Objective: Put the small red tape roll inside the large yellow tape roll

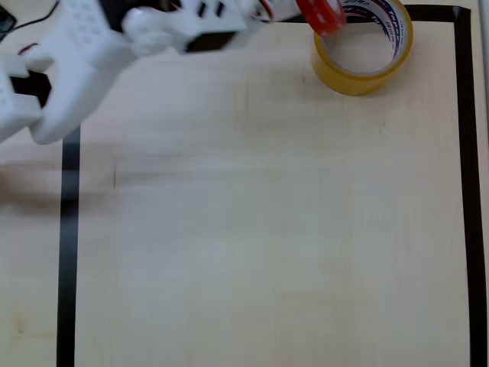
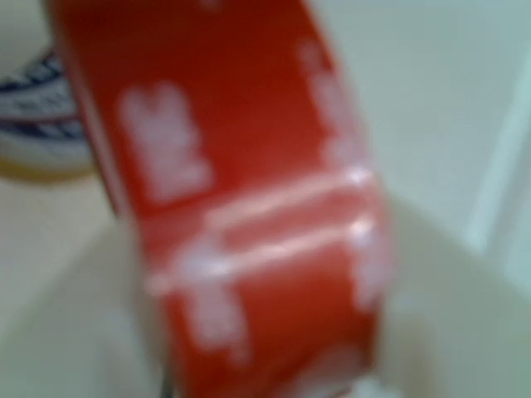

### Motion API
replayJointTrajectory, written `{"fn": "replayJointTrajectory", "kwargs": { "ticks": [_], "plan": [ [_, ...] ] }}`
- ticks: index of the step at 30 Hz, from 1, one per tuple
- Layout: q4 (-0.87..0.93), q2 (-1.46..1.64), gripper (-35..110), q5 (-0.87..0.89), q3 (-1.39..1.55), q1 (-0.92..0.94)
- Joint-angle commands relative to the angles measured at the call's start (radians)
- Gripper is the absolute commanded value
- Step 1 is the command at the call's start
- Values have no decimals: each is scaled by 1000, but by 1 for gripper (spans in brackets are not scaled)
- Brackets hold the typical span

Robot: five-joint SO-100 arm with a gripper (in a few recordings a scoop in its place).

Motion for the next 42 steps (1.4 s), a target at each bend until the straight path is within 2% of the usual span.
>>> {"fn": "replayJointTrajectory", "kwargs": {
  "ticks": [1,7,13,18,31,35,42],
  "plan": [
    [-146,5,0,6,-41,14],
    [-239,-71,0,11,-43,21],
    [-256,-94,2,11,-43,17],
    [-219,-78,11,11,-43,18],
    [-170,-61,17,11,-43,31],
    [-130,-60,24,11,-43,31],
    [-109,-60,24,5,-41,32]
  ]
}}
